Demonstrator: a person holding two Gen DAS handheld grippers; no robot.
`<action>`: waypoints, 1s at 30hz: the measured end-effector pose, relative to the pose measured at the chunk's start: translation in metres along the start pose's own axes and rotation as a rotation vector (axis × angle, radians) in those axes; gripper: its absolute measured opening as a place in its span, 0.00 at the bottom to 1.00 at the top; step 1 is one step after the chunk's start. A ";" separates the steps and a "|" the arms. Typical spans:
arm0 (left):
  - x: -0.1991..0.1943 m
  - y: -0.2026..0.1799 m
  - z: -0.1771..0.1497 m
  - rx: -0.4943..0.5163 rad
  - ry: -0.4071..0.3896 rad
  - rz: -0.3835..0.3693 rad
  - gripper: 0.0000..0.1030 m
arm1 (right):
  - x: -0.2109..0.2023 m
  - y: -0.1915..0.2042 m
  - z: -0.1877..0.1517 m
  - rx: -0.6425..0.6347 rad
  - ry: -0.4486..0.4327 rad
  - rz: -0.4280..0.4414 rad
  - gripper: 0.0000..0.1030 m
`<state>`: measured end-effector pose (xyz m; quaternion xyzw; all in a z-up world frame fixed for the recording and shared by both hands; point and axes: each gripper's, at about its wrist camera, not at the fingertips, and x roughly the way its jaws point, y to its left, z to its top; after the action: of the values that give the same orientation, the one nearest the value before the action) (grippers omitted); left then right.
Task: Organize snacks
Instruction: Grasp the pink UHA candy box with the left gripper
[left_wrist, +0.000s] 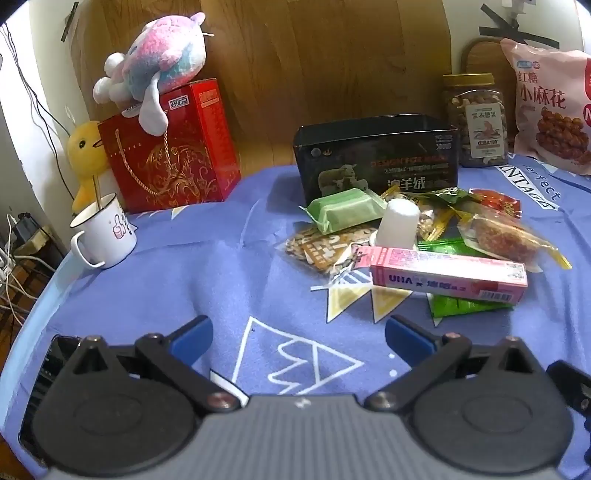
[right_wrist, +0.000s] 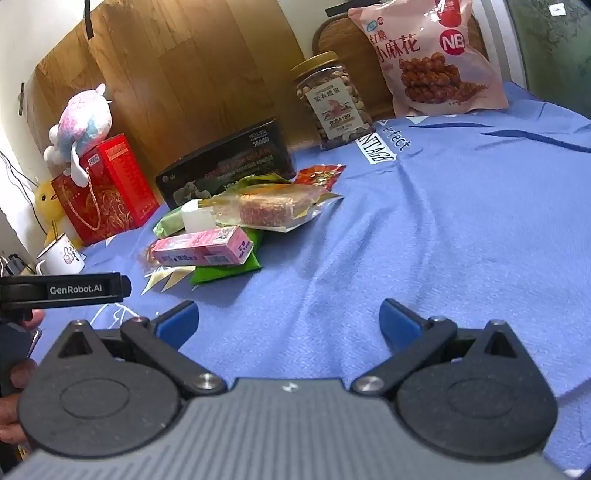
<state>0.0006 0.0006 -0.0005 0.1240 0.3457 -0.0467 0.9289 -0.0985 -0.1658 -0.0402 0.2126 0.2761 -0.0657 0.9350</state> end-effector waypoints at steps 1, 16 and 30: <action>0.001 0.001 0.000 -0.002 0.001 -0.001 1.00 | 0.001 0.001 0.000 -0.003 0.002 0.000 1.00; 0.038 0.072 -0.022 -0.160 0.027 -0.107 0.99 | -0.001 -0.008 0.003 -0.039 0.014 0.100 1.00; 0.055 0.082 0.019 -0.178 -0.032 -0.544 0.76 | 0.028 0.028 0.027 -0.313 0.011 0.129 0.54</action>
<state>0.0680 0.0753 -0.0066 -0.0563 0.3544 -0.2657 0.8948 -0.0550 -0.1528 -0.0249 0.0819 0.2740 0.0397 0.9574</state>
